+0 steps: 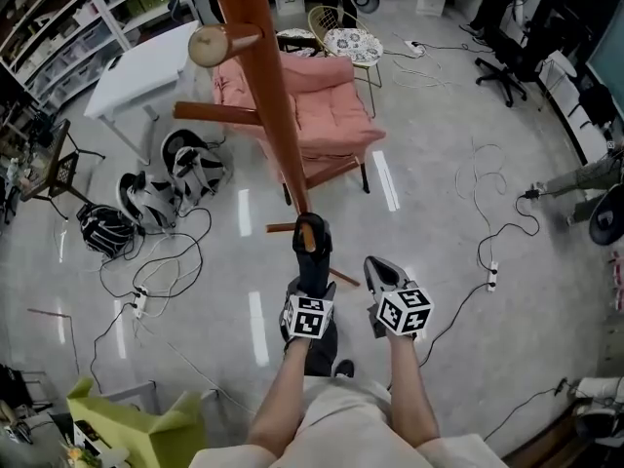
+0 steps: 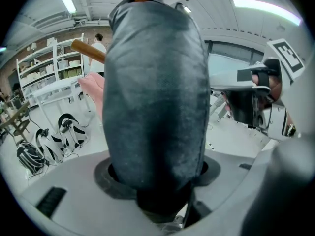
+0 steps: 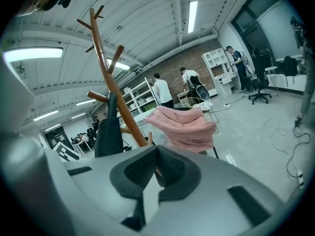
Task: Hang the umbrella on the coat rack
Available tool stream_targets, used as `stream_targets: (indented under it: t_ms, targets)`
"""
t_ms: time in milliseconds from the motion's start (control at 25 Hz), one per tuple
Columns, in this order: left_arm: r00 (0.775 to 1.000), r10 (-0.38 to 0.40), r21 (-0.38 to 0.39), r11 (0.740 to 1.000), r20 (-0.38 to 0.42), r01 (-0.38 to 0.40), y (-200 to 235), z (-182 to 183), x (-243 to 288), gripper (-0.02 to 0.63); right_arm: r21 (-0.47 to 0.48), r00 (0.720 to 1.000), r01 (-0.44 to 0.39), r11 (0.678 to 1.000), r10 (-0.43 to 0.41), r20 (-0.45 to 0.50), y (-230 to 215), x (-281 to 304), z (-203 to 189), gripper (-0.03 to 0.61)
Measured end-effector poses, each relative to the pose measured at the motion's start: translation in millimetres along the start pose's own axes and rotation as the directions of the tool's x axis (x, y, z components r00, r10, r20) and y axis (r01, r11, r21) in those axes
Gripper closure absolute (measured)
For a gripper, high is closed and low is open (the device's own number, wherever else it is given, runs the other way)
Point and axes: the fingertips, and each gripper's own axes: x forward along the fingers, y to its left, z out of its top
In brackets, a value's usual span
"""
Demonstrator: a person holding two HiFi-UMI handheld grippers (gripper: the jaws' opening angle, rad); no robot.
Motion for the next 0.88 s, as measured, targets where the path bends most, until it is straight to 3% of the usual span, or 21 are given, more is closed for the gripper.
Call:
stream_targets:
  t_ms: [480,880]
  targets:
    - [0.999,0.027,-0.04,0.999,0.039,-0.026,11,1,-3,0.309,0.014,1.0,-0.017,1.0,0.017,0.006,12,0,-6,0.575]
    - [0.992,0.049,-0.038,0.998,0.117,-0.045,15,22,-22,0.333,0.02,0.999,-0.033,0.999,0.033,0.006,21,-1,-9,0.575]
